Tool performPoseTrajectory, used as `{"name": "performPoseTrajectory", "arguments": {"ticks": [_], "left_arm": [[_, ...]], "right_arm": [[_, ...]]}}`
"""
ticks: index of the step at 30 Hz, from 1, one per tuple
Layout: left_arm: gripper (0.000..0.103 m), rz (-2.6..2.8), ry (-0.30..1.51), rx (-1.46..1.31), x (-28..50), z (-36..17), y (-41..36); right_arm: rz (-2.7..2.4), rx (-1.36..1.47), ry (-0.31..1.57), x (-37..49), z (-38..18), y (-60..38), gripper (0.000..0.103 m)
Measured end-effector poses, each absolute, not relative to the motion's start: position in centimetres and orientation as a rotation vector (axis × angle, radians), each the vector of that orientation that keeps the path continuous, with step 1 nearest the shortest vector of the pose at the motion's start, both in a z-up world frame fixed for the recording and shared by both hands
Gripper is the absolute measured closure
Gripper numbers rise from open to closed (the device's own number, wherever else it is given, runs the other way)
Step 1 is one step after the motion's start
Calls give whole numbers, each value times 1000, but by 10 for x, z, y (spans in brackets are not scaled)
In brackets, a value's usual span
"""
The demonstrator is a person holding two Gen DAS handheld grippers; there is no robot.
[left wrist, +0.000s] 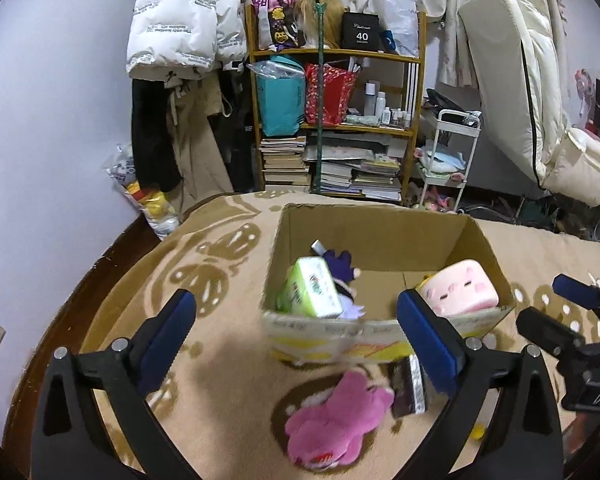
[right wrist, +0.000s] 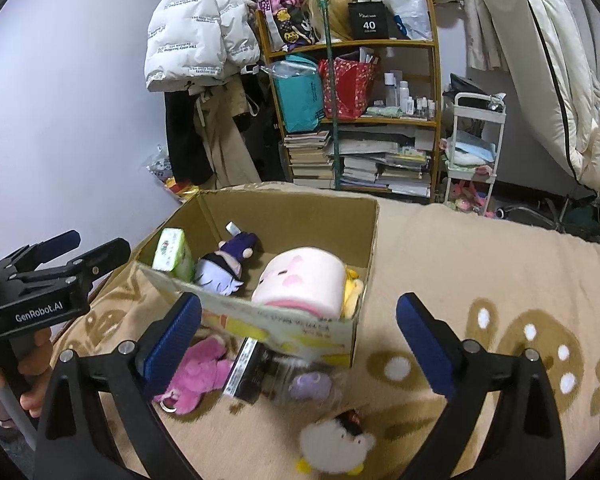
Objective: Organize soft objects
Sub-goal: 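Move both tools down toward the pink bear and white fluffy plush beside the box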
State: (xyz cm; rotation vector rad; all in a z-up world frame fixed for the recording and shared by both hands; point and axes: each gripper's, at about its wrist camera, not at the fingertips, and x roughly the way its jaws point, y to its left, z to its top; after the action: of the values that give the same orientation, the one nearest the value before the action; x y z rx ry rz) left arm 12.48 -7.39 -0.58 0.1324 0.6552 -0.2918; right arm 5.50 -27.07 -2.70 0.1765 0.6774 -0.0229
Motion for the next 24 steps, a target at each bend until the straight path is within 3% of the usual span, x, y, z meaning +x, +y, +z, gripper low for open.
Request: {"name": "performPoseTrajectory", "arguments": {"ticks": [24], "left_arm": [[3,-252,805,236,85,-38,-62]], "right_arm": [[-89,285,918,32,-57,-284,1]]}}
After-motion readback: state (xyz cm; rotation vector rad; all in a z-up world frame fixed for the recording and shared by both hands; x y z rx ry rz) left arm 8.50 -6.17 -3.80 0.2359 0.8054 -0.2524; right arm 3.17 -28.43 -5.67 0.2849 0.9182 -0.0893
